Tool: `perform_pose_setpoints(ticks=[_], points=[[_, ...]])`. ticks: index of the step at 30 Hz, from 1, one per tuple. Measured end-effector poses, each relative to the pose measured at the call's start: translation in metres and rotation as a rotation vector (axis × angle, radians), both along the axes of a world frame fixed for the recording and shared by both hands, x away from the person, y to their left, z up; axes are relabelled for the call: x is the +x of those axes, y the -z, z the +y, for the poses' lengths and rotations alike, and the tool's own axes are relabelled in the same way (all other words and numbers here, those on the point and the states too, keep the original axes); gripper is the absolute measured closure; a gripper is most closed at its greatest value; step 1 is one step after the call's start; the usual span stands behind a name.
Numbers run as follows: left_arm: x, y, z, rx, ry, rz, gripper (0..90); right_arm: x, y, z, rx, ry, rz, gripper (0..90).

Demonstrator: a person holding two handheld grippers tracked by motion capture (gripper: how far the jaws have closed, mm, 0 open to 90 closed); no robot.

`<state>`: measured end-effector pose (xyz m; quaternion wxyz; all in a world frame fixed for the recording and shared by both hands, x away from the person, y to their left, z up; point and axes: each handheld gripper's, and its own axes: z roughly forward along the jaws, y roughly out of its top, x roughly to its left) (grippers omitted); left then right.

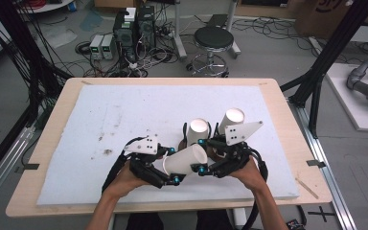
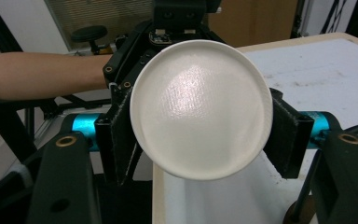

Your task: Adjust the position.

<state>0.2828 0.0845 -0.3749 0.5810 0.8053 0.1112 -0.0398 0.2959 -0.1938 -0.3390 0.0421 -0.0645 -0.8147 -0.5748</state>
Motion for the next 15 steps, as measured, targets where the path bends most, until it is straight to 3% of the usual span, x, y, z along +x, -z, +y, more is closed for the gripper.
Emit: perform_pose_setpoints(ticks=[2, 3, 4, 15], points=[[0.0001, 0.0001, 0.0001, -0.004, 0.0, 0.003, 25.6, -0.0006, 0.0006, 0.0005, -0.005, 0.001, -0.006, 32.6], [0.0001, -0.0001, 0.0002, -0.007, -0.001, 0.004, 26.7, -0.0008, 0.0015, 0.0027, -0.013, -0.004, 0.011, 22.5], [0.0001, -0.0002, 0.0005, -0.008, -0.002, 0.003, 27.2, -0.0017, 0.0014, 0.004, -0.025, 0.008, 0.006, 18.4], [-0.0011, -0.0007, 0.0042, 0.004, -0.003, -0.011, 28.9, -0.0014, -0.0012, 0.0046, -0.033, 0.011, 0.003, 14.8]])
